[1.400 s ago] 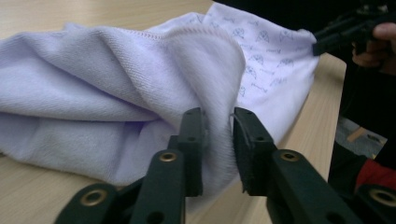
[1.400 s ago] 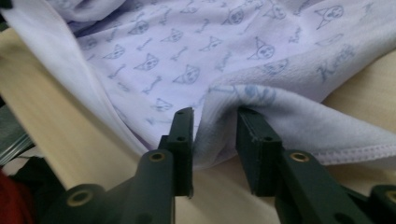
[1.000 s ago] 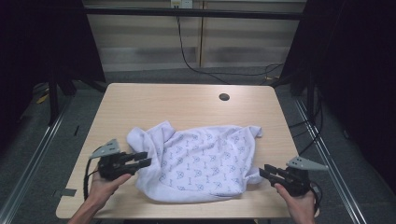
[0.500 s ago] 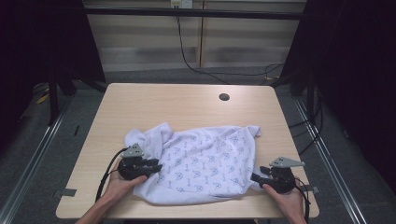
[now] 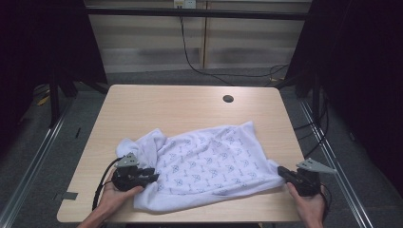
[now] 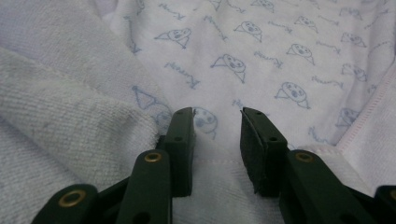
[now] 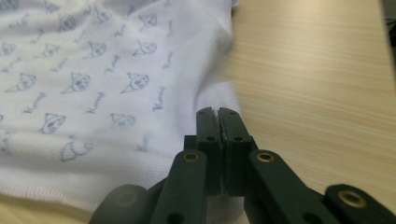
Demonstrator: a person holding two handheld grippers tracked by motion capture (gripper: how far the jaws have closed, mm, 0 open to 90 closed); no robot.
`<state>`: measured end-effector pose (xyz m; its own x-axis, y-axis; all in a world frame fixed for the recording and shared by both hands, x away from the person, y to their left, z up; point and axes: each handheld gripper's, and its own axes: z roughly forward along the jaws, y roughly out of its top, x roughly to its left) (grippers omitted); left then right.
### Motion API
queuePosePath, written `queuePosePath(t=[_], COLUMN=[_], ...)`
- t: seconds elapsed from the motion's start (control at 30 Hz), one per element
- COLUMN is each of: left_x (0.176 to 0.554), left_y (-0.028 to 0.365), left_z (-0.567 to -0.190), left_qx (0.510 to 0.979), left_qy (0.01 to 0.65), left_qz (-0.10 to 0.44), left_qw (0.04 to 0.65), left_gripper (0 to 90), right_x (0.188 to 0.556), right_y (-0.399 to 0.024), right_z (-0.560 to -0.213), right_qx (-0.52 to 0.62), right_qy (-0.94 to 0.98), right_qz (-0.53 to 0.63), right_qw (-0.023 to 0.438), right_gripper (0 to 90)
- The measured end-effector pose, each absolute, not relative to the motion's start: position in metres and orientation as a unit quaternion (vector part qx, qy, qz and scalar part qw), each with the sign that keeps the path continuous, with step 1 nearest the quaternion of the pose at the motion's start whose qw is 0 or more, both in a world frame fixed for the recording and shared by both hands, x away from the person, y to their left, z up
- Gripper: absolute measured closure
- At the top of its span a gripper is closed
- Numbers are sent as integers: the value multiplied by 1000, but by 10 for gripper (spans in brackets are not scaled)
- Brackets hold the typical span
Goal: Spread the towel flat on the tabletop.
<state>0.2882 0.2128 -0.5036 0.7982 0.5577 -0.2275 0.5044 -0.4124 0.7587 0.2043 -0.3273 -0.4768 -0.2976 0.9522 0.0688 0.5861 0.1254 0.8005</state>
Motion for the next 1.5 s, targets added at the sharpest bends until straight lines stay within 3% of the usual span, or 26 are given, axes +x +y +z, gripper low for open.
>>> queuePosePath(t=[0.13, 0.23, 0.33, 0.6, 0.8, 0.97, 1.0, 1.07, 1.13, 1.17, 1.23, 1.3, 1.33, 1.5], left_x=[286, 285, 285, 302, 321, 329, 332, 335, 336, 336, 339, 342, 344, 343], left_y=[212, 212, 213, 220, 230, 243, 247, 251, 253, 253, 253, 254, 255, 258], left_z=[-503, -501, -496, -482, -477, -485, -487, -486, -484, -484, -482, -479, -477, -478], left_qx=[839, 836, 828, 807, 793, 789, 788, 784, 780, 780, 784, 782, 774, 776], left_qy=[315, 313, 310, 314, 338, 361, 368, 372, 375, 375, 375, 376, 380, 382], left_qz=[21, 16, 13, 20, 42, 48, 46, 47, 55, 55, 56, 60, 62, 62], left_qw=[442, 450, 467, 500, 506, 494, 492, 495, 498, 498, 491, 493, 502, 498], left_gripper=[617, 597, 592, 615, 541, 487, 454, 429, 415, 409, 397, 376, 366, 352], right_x=[183, 174, 177, 197, 219, 223, 223, 223, 222, 220, 220, 226, 229, 251], right_y=[-327, -326, -322, -284, -222, -194, -186, -183, -182, -181, -181, -188, -190, -214], right_z=[-470, -471, -471, -475, -481, -491, -498, -502, -503, -503, -503, -503, -502, -503], right_qx=[544, 545, 541, 499, 441, 411, 398, 386, 378, 365, 360, 368, 371, 395], right_qy=[701, 702, 701, 734, 779, 808, 824, 830, 834, 841, 845, 840, 840, 827], right_qz=[387, 388, 400, 424, 431, 412, 394, 390, 387, 378, 371, 375, 373, 379], right_qw=[249, 245, 236, 177, 116, 96, 84, 98, 108, 129, 138, 136, 133, 126], right_gripper=[849, 697, 644, 574, 509, 483, 440, 428, 454, 527, 566, 744, 786, 810])
